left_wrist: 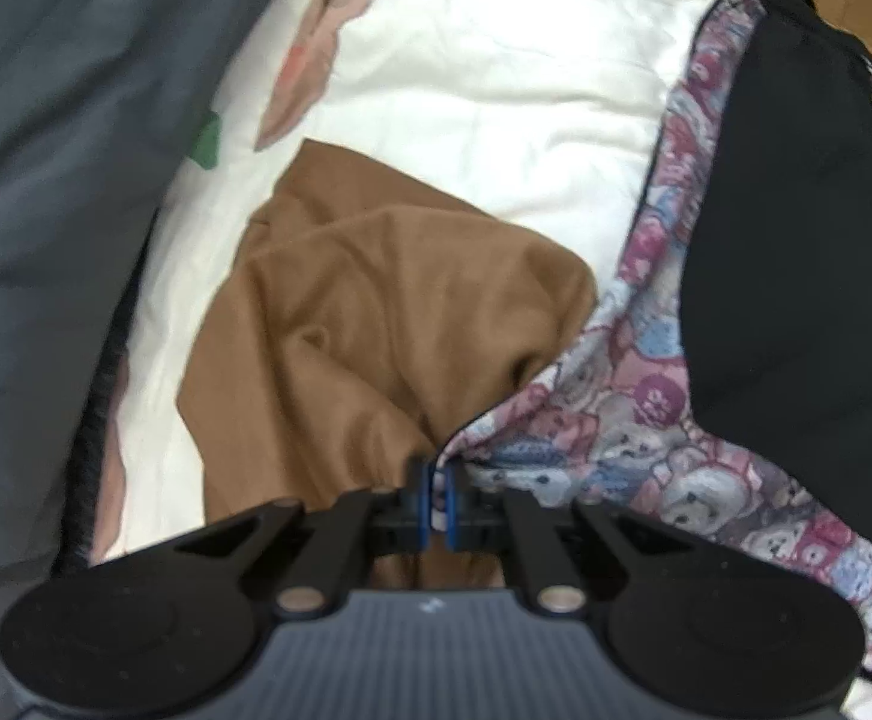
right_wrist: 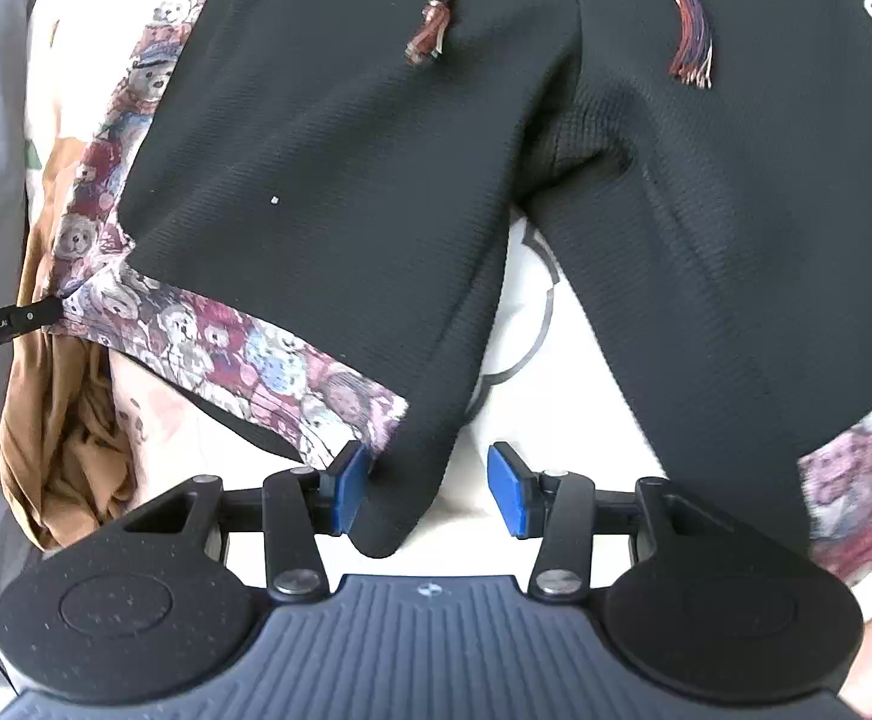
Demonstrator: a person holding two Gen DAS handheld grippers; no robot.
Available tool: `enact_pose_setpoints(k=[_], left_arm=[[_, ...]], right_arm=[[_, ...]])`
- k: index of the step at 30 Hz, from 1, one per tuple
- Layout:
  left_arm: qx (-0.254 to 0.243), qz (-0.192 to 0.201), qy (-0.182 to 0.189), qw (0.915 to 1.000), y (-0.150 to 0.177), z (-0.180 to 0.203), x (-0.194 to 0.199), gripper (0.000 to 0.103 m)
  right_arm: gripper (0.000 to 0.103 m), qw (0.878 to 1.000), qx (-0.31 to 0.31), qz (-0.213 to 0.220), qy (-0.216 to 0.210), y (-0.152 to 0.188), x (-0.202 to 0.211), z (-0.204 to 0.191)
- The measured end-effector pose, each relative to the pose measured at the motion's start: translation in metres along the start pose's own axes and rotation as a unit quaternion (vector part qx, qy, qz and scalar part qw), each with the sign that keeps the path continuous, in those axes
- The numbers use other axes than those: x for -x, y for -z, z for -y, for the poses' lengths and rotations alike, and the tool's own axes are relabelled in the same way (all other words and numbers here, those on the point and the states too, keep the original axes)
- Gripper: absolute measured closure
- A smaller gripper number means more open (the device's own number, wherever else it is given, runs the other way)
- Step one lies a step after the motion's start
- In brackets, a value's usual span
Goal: Fold clothes
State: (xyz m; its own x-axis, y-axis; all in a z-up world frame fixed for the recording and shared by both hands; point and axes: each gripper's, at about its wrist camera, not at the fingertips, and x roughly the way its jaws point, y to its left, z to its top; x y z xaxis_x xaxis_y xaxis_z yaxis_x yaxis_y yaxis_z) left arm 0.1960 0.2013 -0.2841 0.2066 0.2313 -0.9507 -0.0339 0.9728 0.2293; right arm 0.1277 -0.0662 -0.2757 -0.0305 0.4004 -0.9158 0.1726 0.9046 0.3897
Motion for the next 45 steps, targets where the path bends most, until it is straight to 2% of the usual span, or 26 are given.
enact_pose_setpoints(k=[4, 5, 6, 8, 10, 15, 17, 22, 29, 34, 37, 40, 45], left_arm=[[-0.002, -0.006, 0.003, 1.0, -0.001, -0.002, -0.015, 0.098], [-0.002, -0.007, 0.003, 1.0, -0.002, -0.002, -0.017, 0.097], [-0.002, -0.008, 0.004, 1.0, -0.002, -0.002, -0.019, 0.097], [-0.005, -0.009, 0.002, 0.9999, -0.002, -0.001, -0.02, 0.097], [-0.01, -0.012, -0.002, 0.9999, -0.003, 0.001, -0.018, 0.097], [-0.018, -0.025, 0.004, 0.9995, -0.009, -0.002, -0.002, 0.098], [-0.018, -0.027, 0.005, 0.9995, -0.01, -0.004, 0.006, 0.098], [-0.023, -0.04, 0.008, 0.9989, -0.007, -0.004, 0.013, 0.098], [-0.038, -0.051, -0.012, 0.9979, 0.012, 0.015, -0.018, 0.098], [-0.03, -0.049, -0.01, 0.9983, 0.014, 0.012, -0.03, 0.097], [-0.008, -0.054, 0.003, 0.9985, 0.013, 0.004, -0.034, 0.092], [-0.006, -0.057, 0.006, 0.9983, 0.012, 0.0, -0.029, 0.088], [0.002, -0.062, 0.0, 0.9981, 0.013, -0.01, -0.01, 0.078]], right_arm=[[0.055, 1.0, -0.012, 0.006, -0.002, 0.003, -0.011, 0.009], [0.06, 1.0, -0.013, 0.005, -0.007, 0.004, -0.013, 0.01], [0.076, 1.0, -0.012, 0.002, -0.011, 0.004, -0.014, 0.01], [0.097, 0.999, -0.013, -0.018, -0.027, 0.004, -0.019, 0.01], [0.1, 0.999, -0.008, -0.033, -0.032, 0.003, -0.02, 0.008], [0.101, 0.997, 0.032, -0.051, -0.039, 0.01, -0.019, 0.003], [0.101, 0.995, 0.047, -0.066, -0.057, 0.013, -0.012, 0.003], [0.101, 0.992, 0.059, -0.082, -0.071, 0.013, -0.013, 0.002], [0.101, 0.992, 0.078, -0.089, -0.039, 0.025, -0.023, -0.007], [0.101, 0.992, 0.081, -0.091, -0.029, 0.021, -0.028, -0.016], [0.101, 0.992, 0.077, -0.094, -0.019, 0.018, -0.022, -0.006], [0.098, 0.992, 0.079, -0.096, -0.004, 0.016, -0.017, -0.005], [0.089, 0.99, 0.1, -0.096, 0.012, 0.017, -0.007, -0.017]])
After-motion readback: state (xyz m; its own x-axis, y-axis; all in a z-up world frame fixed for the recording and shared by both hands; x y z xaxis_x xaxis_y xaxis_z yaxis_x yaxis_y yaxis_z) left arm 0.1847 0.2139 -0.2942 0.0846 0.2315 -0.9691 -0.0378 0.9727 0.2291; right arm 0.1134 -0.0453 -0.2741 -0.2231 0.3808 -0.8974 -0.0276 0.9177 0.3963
